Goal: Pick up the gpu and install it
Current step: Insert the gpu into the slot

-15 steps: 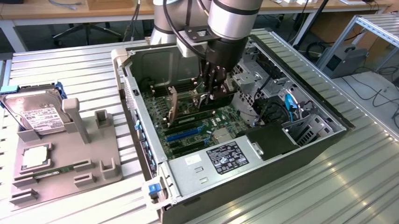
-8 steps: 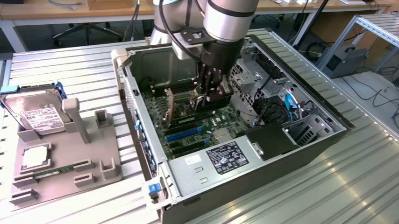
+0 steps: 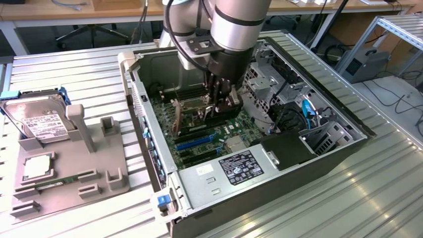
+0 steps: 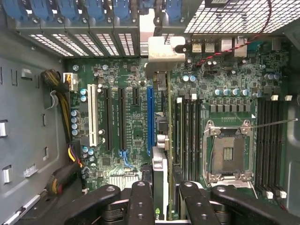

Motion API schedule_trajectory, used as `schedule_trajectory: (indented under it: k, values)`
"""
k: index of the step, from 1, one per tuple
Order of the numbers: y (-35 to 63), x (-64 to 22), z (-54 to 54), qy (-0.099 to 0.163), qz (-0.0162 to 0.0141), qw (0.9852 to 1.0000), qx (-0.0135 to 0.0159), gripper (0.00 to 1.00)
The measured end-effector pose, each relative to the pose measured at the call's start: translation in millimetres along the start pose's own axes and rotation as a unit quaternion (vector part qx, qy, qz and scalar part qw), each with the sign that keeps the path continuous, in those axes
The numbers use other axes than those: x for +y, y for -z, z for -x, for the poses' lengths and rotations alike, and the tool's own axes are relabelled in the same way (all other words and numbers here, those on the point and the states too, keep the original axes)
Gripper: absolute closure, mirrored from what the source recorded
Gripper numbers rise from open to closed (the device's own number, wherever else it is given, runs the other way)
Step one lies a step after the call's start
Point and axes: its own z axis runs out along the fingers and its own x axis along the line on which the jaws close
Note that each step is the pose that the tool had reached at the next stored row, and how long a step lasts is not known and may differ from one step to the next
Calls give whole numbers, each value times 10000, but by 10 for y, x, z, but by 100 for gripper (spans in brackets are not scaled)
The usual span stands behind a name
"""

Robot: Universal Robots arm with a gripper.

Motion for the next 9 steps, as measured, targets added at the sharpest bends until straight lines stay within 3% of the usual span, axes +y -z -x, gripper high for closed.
schedule_trajectory:
  k: [9]
  values:
    - [-77,66,-3,-1,0,10000,1,73]
